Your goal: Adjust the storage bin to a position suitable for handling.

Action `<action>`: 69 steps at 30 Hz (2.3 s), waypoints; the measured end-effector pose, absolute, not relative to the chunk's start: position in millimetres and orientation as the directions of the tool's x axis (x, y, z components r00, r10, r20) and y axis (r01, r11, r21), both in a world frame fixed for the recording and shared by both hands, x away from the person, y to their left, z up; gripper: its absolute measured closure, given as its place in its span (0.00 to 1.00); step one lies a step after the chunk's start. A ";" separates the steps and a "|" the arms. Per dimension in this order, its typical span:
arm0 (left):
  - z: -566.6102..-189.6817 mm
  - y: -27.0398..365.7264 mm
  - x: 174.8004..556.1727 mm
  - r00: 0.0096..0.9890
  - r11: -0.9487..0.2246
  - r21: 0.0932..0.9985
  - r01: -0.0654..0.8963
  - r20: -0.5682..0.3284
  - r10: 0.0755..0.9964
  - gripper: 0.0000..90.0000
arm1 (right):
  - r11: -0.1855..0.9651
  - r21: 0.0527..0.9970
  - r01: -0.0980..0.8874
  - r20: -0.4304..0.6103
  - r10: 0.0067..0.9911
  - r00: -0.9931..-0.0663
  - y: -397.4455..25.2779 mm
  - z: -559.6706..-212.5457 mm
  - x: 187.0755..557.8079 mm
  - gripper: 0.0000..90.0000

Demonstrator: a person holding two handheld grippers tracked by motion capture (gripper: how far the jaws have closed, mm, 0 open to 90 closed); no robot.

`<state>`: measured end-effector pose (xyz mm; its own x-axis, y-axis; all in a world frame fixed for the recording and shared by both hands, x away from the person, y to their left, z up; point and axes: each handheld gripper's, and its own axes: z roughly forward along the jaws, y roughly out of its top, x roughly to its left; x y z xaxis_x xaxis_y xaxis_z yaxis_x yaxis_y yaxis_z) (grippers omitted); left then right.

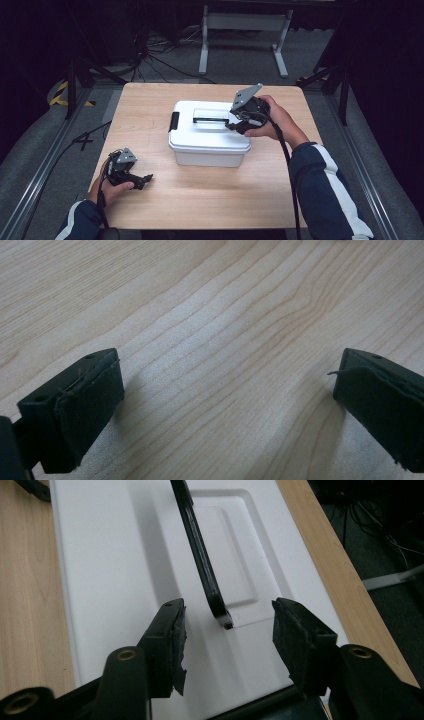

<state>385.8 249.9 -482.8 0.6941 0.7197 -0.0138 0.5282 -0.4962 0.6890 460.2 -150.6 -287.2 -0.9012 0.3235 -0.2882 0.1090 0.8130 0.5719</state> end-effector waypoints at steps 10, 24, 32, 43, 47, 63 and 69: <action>-482.8 249.9 385.7 0.694 -0.496 0.689 0.528 -0.014 0.720 0.00 | 0.865 0.498 0.068 -0.302 0.246 -0.921 -129.9 -281.6 471.7 0.66; -482.9 250.0 385.1 0.693 -0.494 0.689 0.530 -0.017 0.720 0.00 | 0.949 0.312 0.038 -0.343 0.150 -0.927 -96.0 -288.2 475.3 0.90; -483.0 249.9 384.6 0.691 -0.490 0.687 0.536 -0.023 0.722 0.00 | 0.961 0.277 0.006 -0.376 0.114 -0.920 -92.5 -287.2 472.3 0.92; -483.1 249.7 384.5 0.690 -0.487 0.689 0.537 -0.026 0.724 0.00 | 0.938 0.347 -0.026 -0.404 0.124 -0.906 -95.4 -277.4 469.9 0.92; -483.1 249.7 384.5 0.690 -0.487 0.689 0.537 -0.026 0.724 0.00 | 0.930 0.365 -0.038 -0.407 0.122 -0.905 -96.5 -274.0 468.4 0.93; -483.1 249.7 384.5 0.690 -0.488 0.689 0.537 -0.025 0.723 0.00 | 0.909 0.409 -0.079 -0.433 0.117 -0.894 -107.7 -260.3 460.7 0.93; -483.1 249.7 384.5 0.690 -0.487 0.689 0.537 -0.026 0.724 0.00 | 0.895 0.436 -0.091 -0.445 0.127 -0.886 -120.2 -252.8 456.4 0.93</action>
